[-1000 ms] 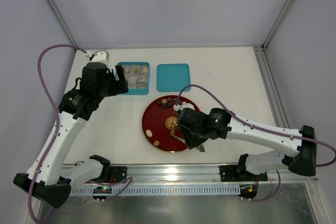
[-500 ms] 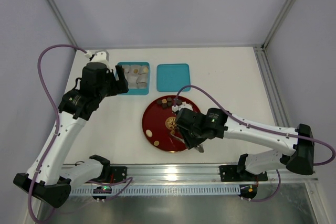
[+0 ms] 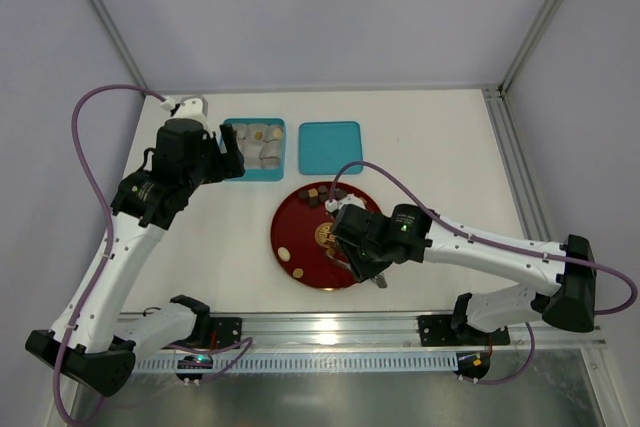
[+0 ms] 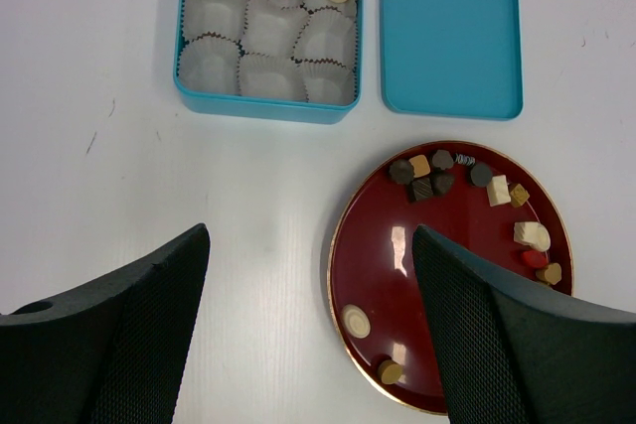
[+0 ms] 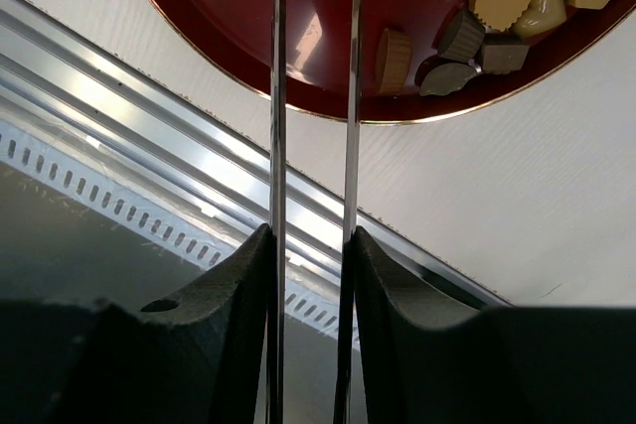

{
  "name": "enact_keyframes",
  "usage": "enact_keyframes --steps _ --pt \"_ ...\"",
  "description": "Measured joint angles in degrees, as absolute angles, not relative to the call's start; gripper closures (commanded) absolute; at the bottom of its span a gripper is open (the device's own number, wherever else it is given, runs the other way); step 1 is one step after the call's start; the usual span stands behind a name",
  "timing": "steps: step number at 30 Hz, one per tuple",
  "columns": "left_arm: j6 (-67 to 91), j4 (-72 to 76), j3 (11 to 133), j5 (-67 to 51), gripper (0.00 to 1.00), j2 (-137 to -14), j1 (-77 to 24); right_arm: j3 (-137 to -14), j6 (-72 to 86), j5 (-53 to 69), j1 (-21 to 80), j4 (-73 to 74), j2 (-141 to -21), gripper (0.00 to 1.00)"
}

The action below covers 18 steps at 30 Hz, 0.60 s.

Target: Pack the chocolate

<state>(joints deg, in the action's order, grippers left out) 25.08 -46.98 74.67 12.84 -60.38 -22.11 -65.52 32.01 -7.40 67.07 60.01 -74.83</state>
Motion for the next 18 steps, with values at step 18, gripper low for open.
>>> enact_keyframes --steps 18 --pt "25.08 -47.0 74.67 12.84 0.19 -60.36 -22.11 -82.15 26.98 -10.46 60.18 61.41 -81.91 0.64"
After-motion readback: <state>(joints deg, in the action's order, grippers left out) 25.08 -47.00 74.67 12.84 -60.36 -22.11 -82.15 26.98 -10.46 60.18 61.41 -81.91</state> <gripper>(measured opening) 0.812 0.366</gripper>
